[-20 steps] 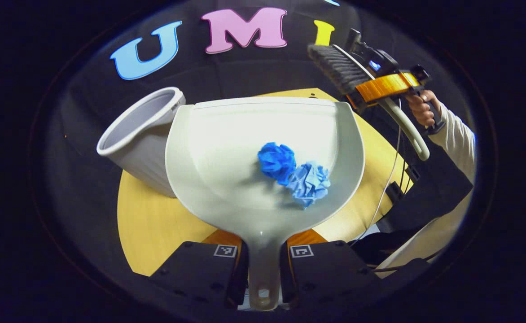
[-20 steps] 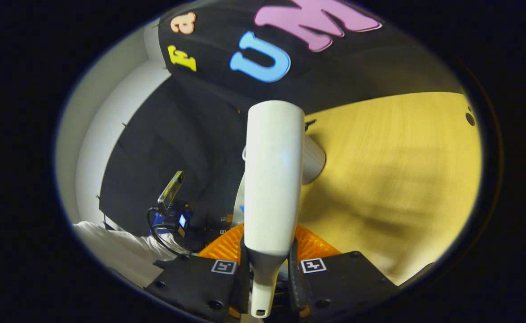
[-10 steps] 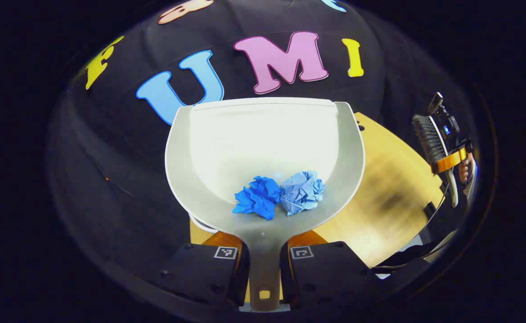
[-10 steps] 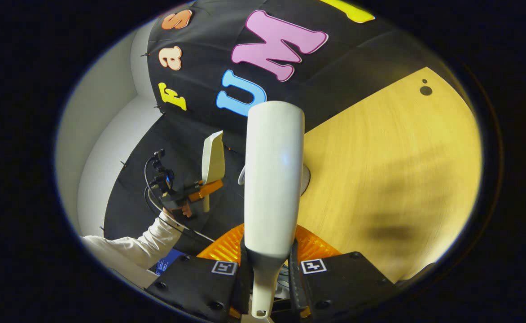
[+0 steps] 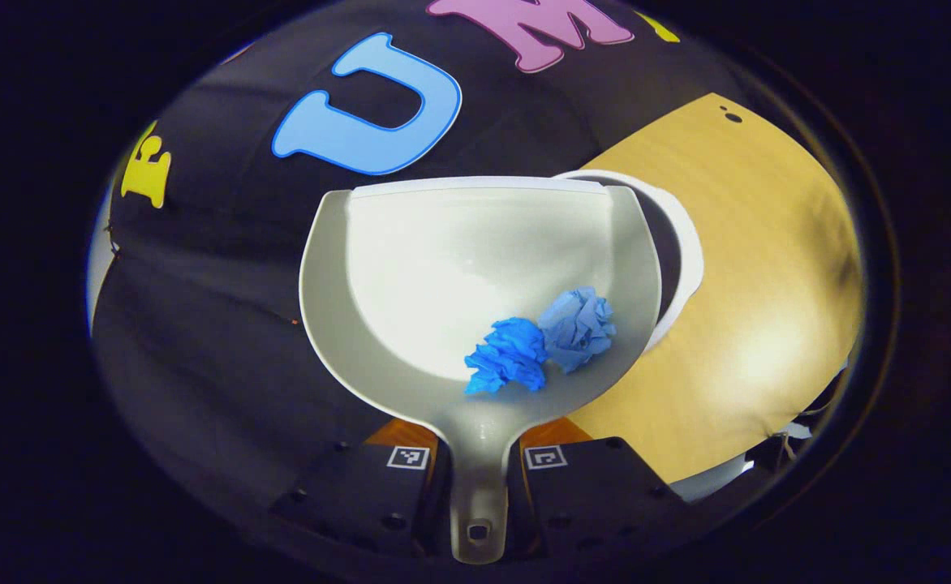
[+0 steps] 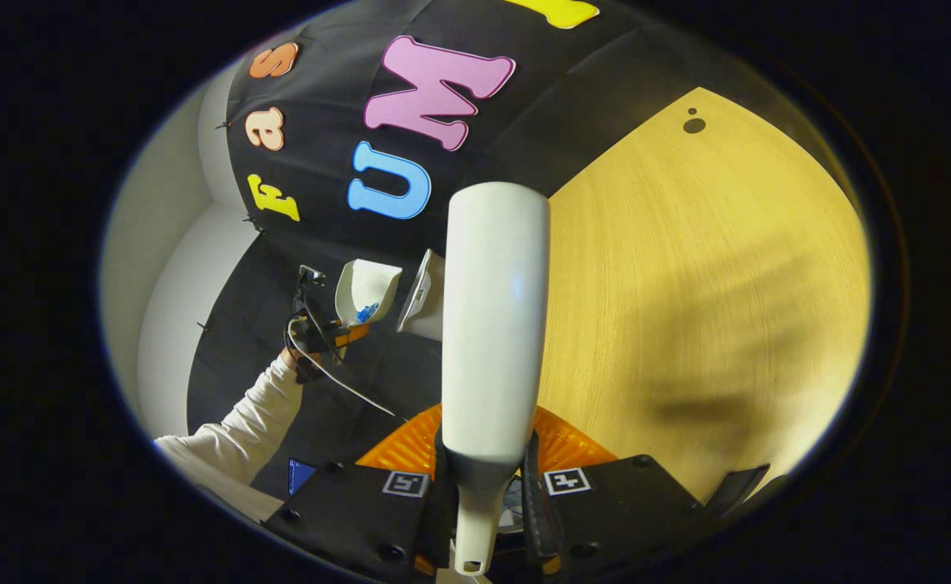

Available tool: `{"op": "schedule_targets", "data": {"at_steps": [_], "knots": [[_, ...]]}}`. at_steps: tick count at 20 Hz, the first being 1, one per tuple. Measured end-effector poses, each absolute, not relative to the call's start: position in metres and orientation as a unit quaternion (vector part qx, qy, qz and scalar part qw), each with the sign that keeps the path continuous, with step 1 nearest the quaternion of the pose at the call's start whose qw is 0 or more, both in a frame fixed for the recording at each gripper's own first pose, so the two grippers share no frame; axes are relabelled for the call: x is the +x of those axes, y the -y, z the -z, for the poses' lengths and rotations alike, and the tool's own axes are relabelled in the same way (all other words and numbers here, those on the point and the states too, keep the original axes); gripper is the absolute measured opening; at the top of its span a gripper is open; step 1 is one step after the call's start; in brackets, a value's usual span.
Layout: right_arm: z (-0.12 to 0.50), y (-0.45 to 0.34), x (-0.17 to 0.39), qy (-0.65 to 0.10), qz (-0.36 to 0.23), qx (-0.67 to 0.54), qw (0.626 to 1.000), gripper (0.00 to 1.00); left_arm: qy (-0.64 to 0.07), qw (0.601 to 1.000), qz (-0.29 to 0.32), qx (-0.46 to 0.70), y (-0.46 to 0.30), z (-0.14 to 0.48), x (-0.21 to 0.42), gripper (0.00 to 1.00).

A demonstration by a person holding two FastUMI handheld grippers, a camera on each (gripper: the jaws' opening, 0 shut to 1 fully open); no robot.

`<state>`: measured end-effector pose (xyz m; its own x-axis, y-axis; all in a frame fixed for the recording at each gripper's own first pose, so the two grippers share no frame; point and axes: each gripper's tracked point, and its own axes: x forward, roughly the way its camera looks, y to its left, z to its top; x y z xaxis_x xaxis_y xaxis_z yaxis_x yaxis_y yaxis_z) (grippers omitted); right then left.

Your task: Pick up the small broom and dustpan from the desktop, sweep the trash into the dustpan with the broom, and then empty the trash into the garbage bin.

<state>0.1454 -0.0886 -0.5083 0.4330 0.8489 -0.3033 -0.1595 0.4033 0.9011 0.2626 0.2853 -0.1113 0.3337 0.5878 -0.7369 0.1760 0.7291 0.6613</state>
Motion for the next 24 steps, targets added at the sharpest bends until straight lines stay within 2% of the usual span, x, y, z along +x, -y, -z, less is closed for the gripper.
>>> {"op": "schedule_targets", "data": {"at_steps": [2,4,7,9,11,12,14,16,19,24], "knots": [[0.513,0.090,0.143,-0.408,-0.340,0.426,0.733,0.37,-0.581,0.707,-0.143,0.377,-0.296,0.107,0.254,0.26],[0.521,0.090,0.136,-0.415,-0.339,0.420,0.733,0.37,-0.579,0.652,-0.151,0.465,-0.314,0.097,0.249,0.27],[0.541,0.090,0.127,-0.437,-0.332,0.399,0.735,0.37,-0.532,0.539,-0.156,0.634,-0.342,0.072,0.248,0.27],[0.543,0.088,0.121,-0.445,-0.333,0.398,0.730,0.37,-0.499,0.480,-0.155,0.705,-0.355,0.064,0.248,0.26],[0.550,0.088,0.118,-0.449,-0.331,0.390,0.733,0.37,-0.467,0.442,-0.152,0.751,-0.366,0.060,0.250,0.26],[0.551,0.087,0.117,-0.452,-0.331,0.391,0.730,0.37,-0.455,0.437,-0.149,0.762,-0.372,0.059,0.250,0.26],[0.554,0.086,0.119,-0.456,-0.327,0.392,0.729,0.37,-0.444,0.454,-0.141,0.759,-0.375,0.056,0.249,0.26],[0.554,0.086,0.125,-0.457,-0.319,0.391,0.732,0.37,-0.452,0.512,-0.139,0.717,-0.369,0.061,0.247,0.26],[0.552,0.088,0.131,-0.456,-0.312,0.376,0.744,0.37,-0.430,0.577,-0.157,0.677,-0.342,0.052,0.238,0.24],[0.536,0.082,0.132,-0.457,-0.319,0.351,0.752,0.37,-0.388,0.768,-0.106,0.498,-0.250,0.057,0.196,0.26]]}}
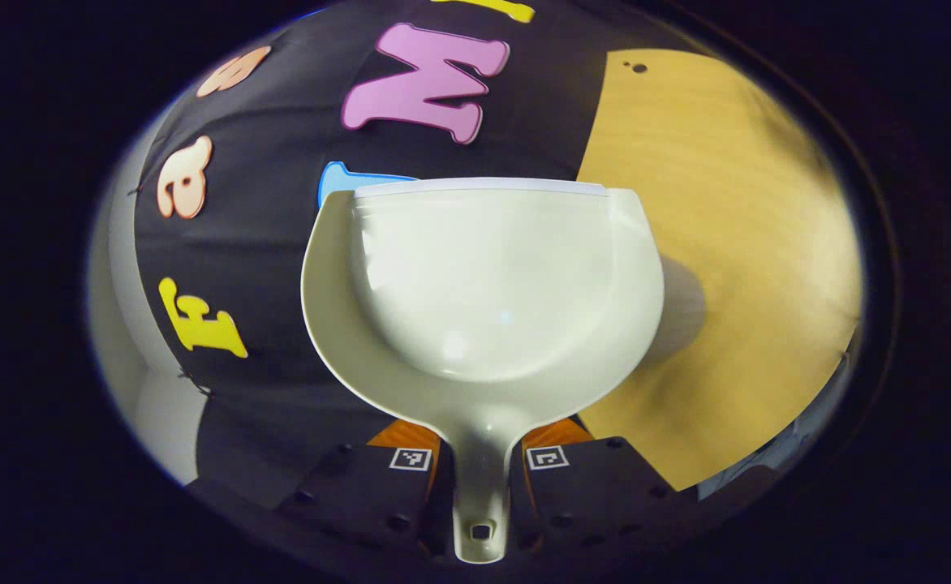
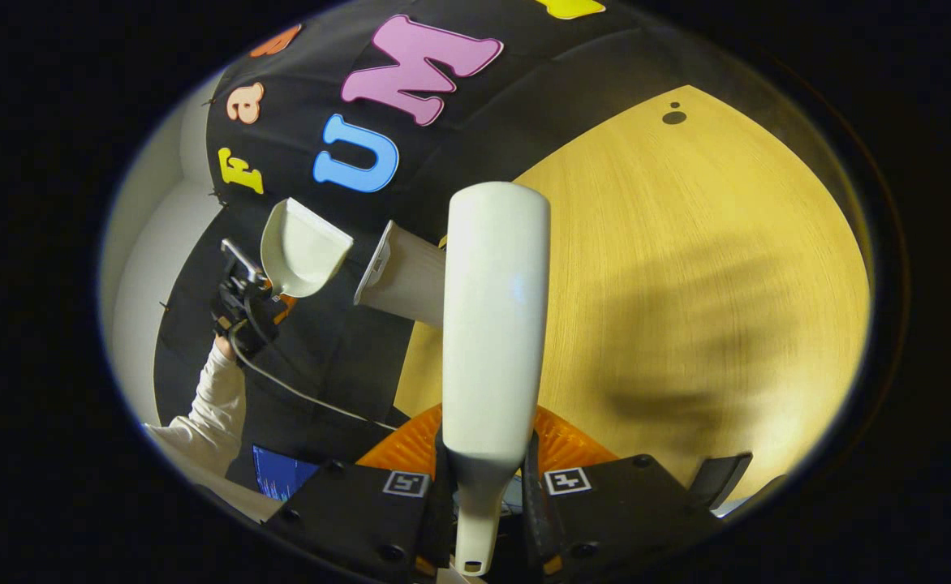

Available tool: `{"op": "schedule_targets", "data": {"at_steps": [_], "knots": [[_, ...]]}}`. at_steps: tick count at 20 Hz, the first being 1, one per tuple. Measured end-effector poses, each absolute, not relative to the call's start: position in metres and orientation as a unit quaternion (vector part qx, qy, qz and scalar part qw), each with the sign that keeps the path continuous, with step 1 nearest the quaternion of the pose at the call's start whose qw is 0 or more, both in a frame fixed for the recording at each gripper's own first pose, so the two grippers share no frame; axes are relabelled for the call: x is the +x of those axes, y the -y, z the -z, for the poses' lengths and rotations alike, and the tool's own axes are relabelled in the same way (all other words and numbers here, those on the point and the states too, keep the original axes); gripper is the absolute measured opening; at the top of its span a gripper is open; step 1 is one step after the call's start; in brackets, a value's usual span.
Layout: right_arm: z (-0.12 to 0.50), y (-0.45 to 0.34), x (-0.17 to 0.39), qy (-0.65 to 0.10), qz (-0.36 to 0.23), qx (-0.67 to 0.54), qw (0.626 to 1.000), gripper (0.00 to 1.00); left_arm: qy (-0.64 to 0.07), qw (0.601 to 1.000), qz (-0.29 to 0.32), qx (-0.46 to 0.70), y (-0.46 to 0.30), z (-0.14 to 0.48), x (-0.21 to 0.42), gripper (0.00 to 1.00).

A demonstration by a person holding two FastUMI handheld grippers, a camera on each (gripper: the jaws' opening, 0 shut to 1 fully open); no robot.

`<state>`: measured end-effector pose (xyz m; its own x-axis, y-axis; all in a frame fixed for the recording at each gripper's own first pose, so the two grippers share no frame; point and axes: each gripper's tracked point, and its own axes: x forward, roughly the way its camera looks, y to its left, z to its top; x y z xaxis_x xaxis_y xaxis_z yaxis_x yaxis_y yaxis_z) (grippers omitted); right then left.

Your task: Pick up the small broom and dustpan from the desktop, sweep the trash into the dustpan with the broom, and then empty the trash into the garbage bin.

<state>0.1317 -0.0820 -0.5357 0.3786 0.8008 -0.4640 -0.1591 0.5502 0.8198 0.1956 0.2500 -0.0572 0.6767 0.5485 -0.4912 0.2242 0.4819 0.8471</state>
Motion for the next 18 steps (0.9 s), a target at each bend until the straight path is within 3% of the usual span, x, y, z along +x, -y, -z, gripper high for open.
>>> {"op": "schedule_targets", "data": {"at_steps": [3,4,6,10,14,18], "knots": [[0.525,0.067,0.142,-0.461,-0.324,0.333,0.756,0.37,-0.378,0.863,-0.051,0.331,-0.175,0.077,0.178,0.26],[0.525,0.062,0.147,-0.466,-0.320,0.325,0.758,0.37,-0.384,0.880,-0.025,0.278,-0.147,0.085,0.175,0.23],[0.531,0.055,0.156,-0.483,-0.302,0.301,0.764,0.37,-0.407,0.892,0.012,0.195,-0.104,0.119,0.165,0.26],[0.549,0.040,0.166,-0.509,-0.269,0.301,0.760,0.37,-0.495,0.864,0.044,0.082,-0.037,0.200,0.125,0.27],[0.611,0.035,0.151,-0.599,-0.215,0.238,0.734,0.37,-0.579,0.812,0.069,-0.002,0.008,0.279,0.089,0.24],[0.642,0.033,0.143,-0.652,-0.180,0.191,0.712,0.38,-0.641,0.764,0.059,-0.042,0.029,0.317,0.066,0.27]]}}
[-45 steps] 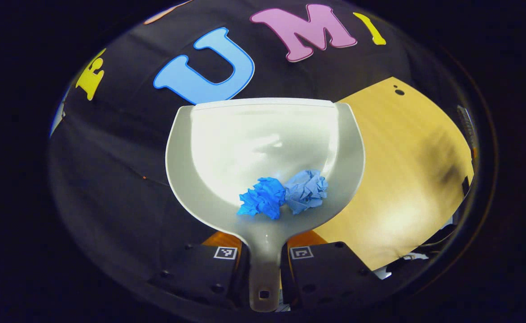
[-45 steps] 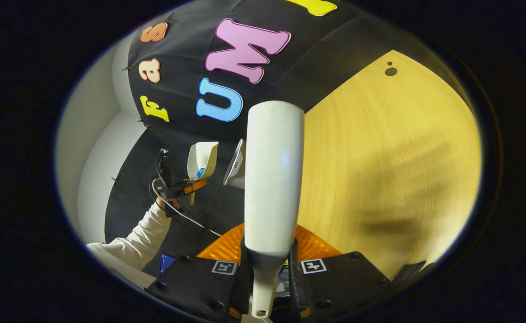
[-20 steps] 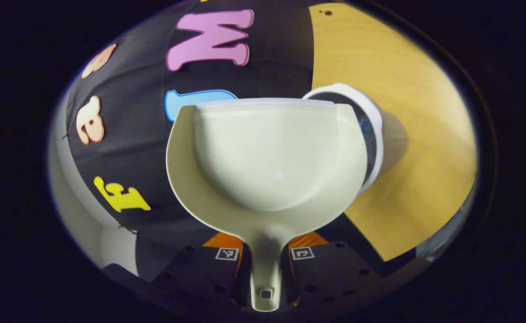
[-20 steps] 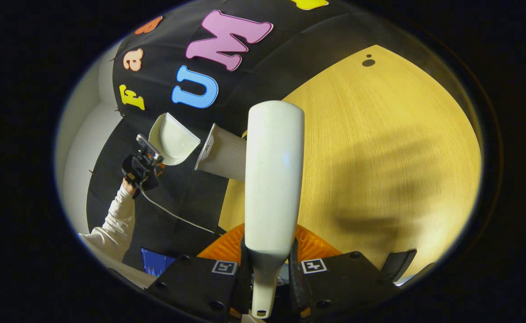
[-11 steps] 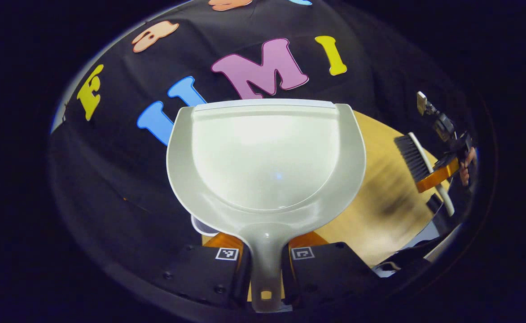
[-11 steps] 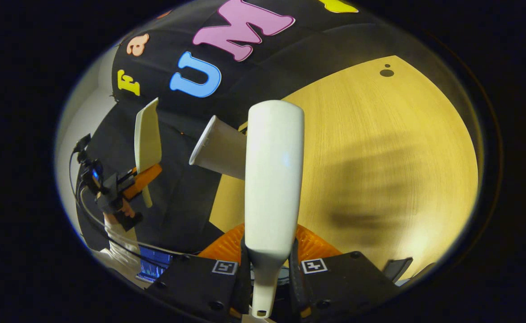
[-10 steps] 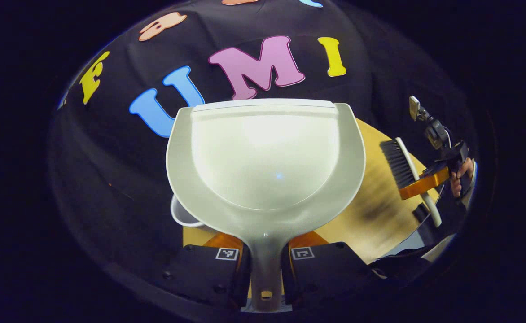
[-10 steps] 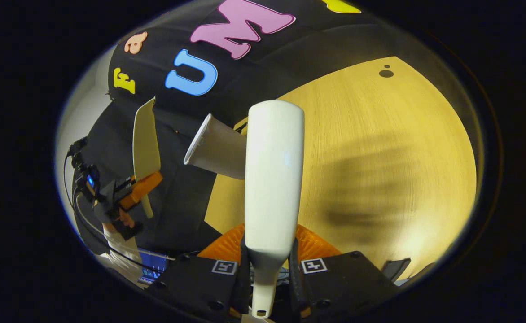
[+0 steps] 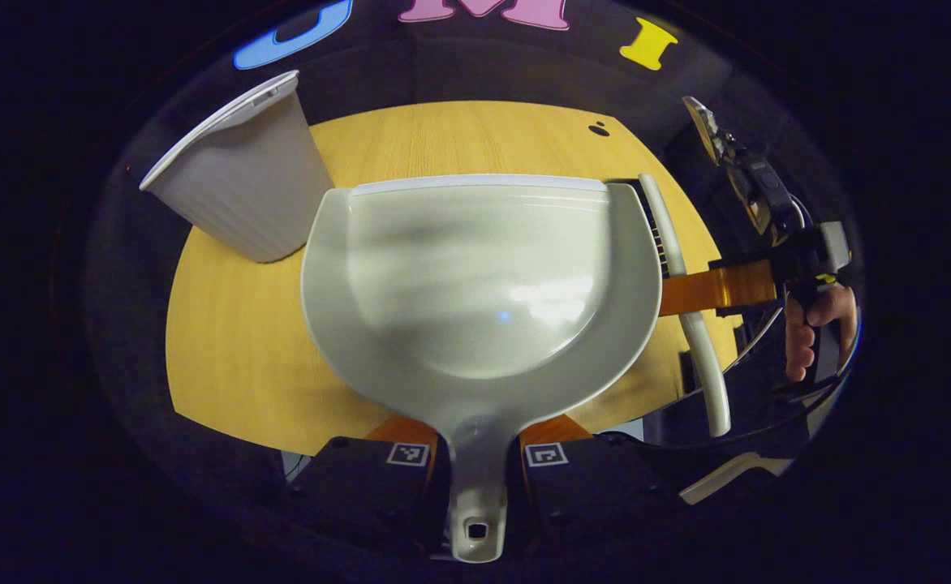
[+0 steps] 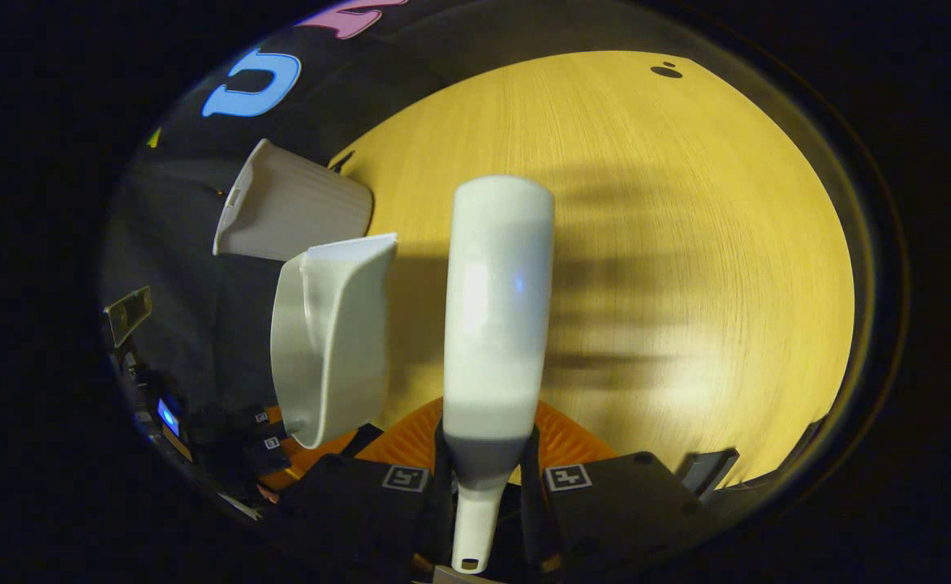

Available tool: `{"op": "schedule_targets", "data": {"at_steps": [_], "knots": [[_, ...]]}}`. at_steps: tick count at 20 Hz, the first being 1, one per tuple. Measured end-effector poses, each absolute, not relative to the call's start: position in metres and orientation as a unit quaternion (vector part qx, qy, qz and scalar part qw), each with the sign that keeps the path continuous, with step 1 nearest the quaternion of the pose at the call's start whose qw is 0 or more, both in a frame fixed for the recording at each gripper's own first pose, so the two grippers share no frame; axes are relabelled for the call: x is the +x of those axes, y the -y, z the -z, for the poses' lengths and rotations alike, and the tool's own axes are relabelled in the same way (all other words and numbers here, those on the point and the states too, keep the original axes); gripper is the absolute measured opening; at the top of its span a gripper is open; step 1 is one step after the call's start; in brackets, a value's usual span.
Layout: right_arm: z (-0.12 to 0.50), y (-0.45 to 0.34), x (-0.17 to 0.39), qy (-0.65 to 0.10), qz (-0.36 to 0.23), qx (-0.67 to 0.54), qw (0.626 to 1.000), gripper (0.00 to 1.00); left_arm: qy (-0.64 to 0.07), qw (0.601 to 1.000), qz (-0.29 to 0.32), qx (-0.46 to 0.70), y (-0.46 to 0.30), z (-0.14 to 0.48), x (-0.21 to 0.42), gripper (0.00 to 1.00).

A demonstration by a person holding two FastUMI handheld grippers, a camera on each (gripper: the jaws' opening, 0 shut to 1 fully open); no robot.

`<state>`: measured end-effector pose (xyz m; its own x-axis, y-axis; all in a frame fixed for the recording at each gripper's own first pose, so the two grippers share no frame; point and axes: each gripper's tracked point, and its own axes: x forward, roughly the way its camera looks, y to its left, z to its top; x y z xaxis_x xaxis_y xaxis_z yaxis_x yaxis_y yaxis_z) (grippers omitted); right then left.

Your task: Pick up the small broom and dustpan from the desktop, sweep the trash into the dustpan with the broom, and then empty the trash into the garbage bin.

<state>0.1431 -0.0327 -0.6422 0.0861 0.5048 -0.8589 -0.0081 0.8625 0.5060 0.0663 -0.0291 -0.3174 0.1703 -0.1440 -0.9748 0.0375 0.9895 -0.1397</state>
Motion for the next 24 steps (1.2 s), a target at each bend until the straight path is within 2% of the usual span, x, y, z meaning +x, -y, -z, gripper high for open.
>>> {"op": "schedule_targets", "data": {"at_steps": [5,8,9,10,13,14,15,16,20,21,22,23,24], "knots": [[0.683,0.037,0.146,-0.692,-0.121,0.145,0.697,0.37,-0.685,0.720,0.038,-0.110,0.036,0.345,0.068,0.27],[0.695,0.042,0.140,-0.706,-0.106,0.103,0.693,0.37,-0.701,0.708,0.025,-0.074,0.027,0.353,0.072,0.27],[0.703,0.043,0.136,-0.714,-0.101,0.092,0.687,0.29,-0.707,0.703,0.028,-0.068,0.030,0.356,0.072,0.27],[0.707,0.044,0.133,-0.720,-0.095,0.086,0.682,0.38,-0.712,0.699,0.031,-0.067,0.034,0.357,0.072,0.27],[0.723,0.050,0.129,-0.728,-0.076,0.061,0.679,0.38,-0.712,0.701,0.034,-0.016,0.034,0.357,0.071,0.27],[0.728,0.053,0.128,-0.730,-0.071,0.052,0.677,0.47,-0.713,0.700,0.037,-0.008,0.037,0.355,0.076,0.27],[0.733,0.055,0.128,-0.734,-0.066,0.046,0.675,0.46,-0.711,0.702,0.039,-0.011,0.043,0.355,0.079,0.27],[0.737,0.056,0.129,-0.736,-0.061,0.043,0.673,0.38,-0.714,0.699,0.037,-0.013,0.049,0.358,0.081,0.27],[0.734,0.045,0.138,-0.742,-0.047,0.042,0.668,0.37,-0.726,0.687,0.029,-0.019,0.057,0.352,0.082,0.28],[0.732,0.047,0.136,-0.743,-0.045,0.042,0.666,0.38,-0.728,0.684,0.029,-0.021,0.058,0.349,0.083,0.29],[0.732,0.046,0.137,-0.743,-0.044,0.043,0.667,0.47,-0.729,0.684,0.029,-0.023,0.059,0.350,0.084,0.29],[0.733,0.046,0.136,-0.741,-0.041,0.042,0.669,0.31,-0.729,0.683,0.030,-0.024,0.059,0.349,0.084,0.29],[0.733,0.046,0.134,-0.743,-0.041,0.040,0.667,0.44,-0.732,0.679,0.034,-0.030,0.062,0.350,0.082,0.29]]}}
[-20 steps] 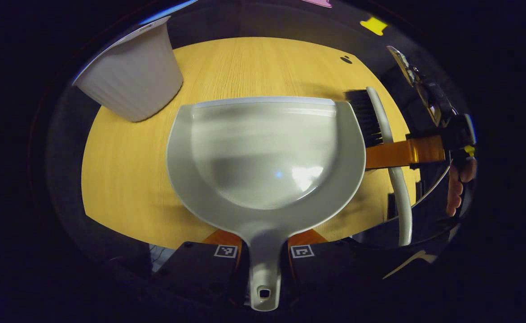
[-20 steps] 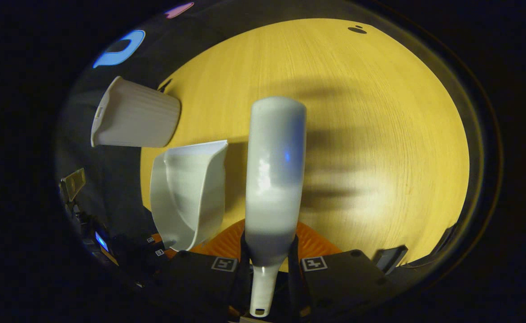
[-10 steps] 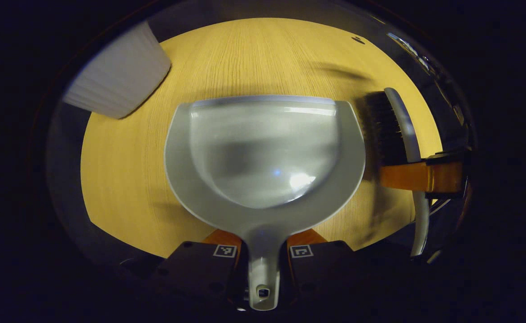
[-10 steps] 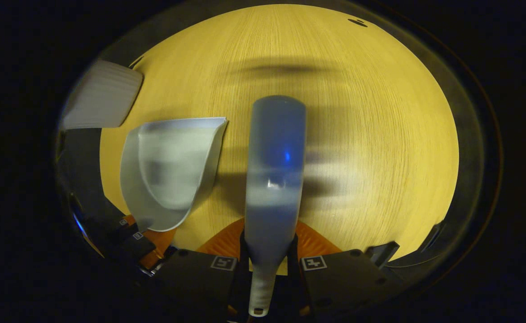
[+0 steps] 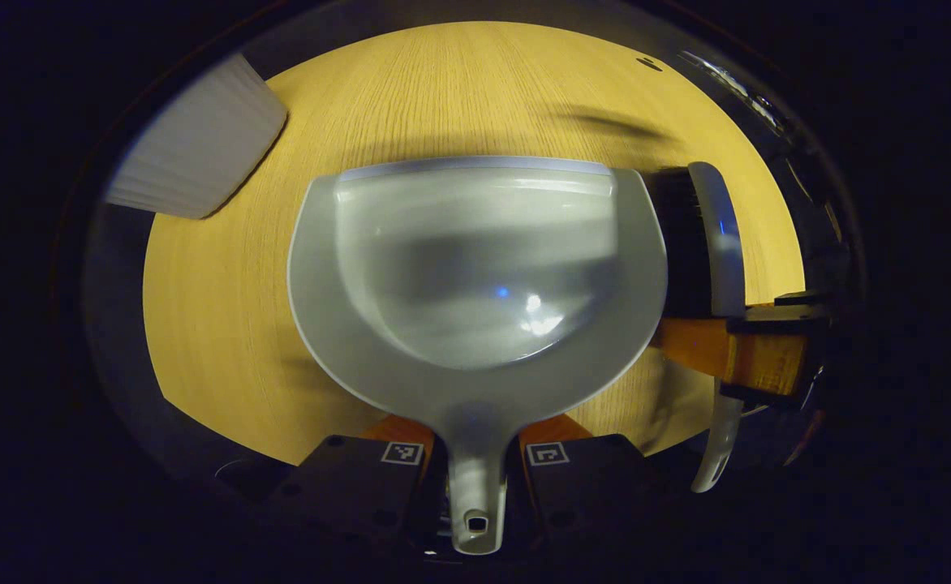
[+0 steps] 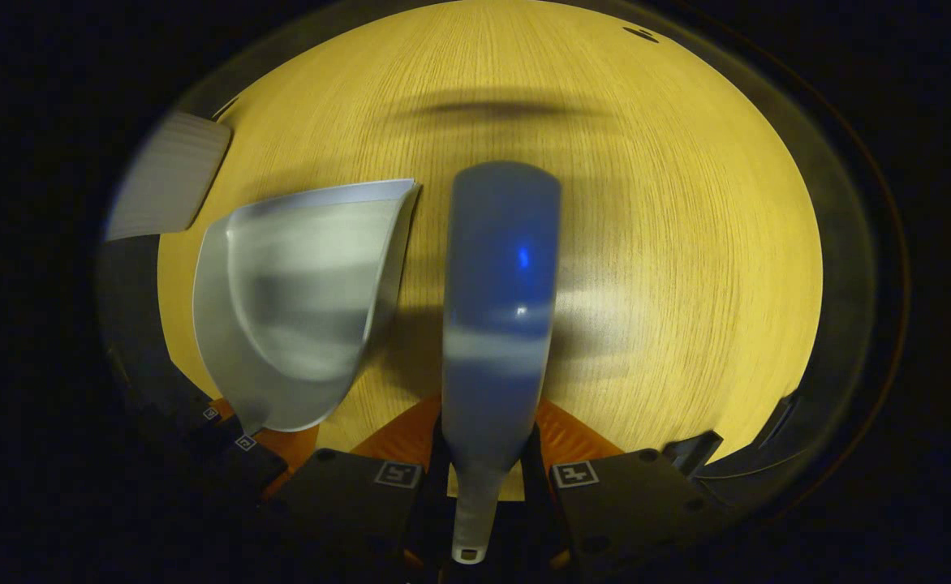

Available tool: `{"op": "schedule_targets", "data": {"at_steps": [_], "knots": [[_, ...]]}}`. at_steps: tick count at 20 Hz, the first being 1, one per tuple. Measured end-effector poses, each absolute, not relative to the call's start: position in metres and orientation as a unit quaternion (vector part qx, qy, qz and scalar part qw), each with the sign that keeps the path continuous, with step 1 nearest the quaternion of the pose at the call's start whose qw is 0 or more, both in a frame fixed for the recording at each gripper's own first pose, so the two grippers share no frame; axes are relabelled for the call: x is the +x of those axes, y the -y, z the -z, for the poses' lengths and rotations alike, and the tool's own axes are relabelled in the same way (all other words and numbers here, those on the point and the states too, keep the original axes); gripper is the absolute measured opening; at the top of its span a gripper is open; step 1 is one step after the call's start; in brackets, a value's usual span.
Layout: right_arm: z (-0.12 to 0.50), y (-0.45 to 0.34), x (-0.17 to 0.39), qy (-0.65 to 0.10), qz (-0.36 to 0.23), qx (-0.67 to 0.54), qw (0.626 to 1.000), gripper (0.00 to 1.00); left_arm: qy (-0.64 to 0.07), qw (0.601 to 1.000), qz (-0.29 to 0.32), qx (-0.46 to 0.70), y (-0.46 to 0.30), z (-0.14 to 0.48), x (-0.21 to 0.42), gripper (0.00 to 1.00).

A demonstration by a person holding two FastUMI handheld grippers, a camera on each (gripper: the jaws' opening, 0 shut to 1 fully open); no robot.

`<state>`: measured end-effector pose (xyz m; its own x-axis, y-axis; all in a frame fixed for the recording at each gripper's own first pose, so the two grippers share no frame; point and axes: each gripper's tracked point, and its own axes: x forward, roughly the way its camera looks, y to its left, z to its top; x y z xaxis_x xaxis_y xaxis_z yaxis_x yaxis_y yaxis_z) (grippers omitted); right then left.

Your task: Pick up the small broom and dustpan from the desktop, sweep the trash into the dustpan with the broom, and then empty the trash into the garbage bin.

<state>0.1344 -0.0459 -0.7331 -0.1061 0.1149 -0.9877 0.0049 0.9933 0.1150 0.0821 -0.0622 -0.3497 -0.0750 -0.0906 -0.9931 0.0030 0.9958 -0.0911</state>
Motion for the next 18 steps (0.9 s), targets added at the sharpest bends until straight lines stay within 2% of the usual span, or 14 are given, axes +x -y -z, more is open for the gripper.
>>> {"op": "schedule_targets", "data": {"at_steps": [1,2,3,5,6,7,9,10,11,12,15,18], "knots": [[0.733,0.044,0.134,-0.746,-0.039,0.038,0.664,0.53,-0.736,0.675,0.037,-0.031,0.063,0.350,0.083,0.29],[0.730,0.043,0.131,-0.749,-0.036,0.036,0.660,0.56,-0.739,0.671,0.043,-0.032,0.064,0.349,0.079,0.31],[0.730,0.043,0.129,-0.748,-0.036,0.039,0.661,0.71,-0.736,0.675,0.043,-0.032,0.064,0.347,0.080,0.33],[0.724,0.047,0.125,-0.743,-0.029,0.048,0.667,1.00,-0.720,0.693,0.026,-0.028,0.061,0.351,0.086,0.66],[0.722,0.047,0.124,-0.739,-0.028,0.055,0.671,0.99,-0.721,0.691,0.029,-0.046,0.068,0.349,0.084,0.83],[0.717,0.046,0.123,-0.737,-0.029,0.061,0.673,0.89,-0.721,0.690,0.032,-0.066,0.074,0.346,0.081,0.83],[0.708,0.047,0.123,-0.729,-0.030,0.068,0.681,0.89,-0.712,0.699,0.020,-0.072,0.075,0.344,0.082,0.84],[0.705,0.047,0.122,-0.725,-0.031,0.069,0.685,0.99,-0.707,0.704,0.013,-0.063,0.071,0.344,0.083,0.84],[0.700,0.048,0.120,-0.721,-0.033,0.069,0.689,0.89,-0.700,0.713,0.004,-0.054,0.066,0.343,0.085,0.84],[0.695,0.048,0.118,-0.715,-0.037,0.067,0.695,0.99,-0.697,0.716,-0.002,-0.046,0.061,0.340,0.083,0.84],[0.670,0.045,0.111,-0.685,-0.058,0.059,0.724,0.99,-0.682,0.729,-0.004,-0.064,0.066,0.331,0.083,0.84],[0.641,0.044,0.108,-0.649,-0.071,0.066,0.755,1.00,-0.645,0.761,-0.016,-0.068,0.064,0.316,0.088,0.84]]}}
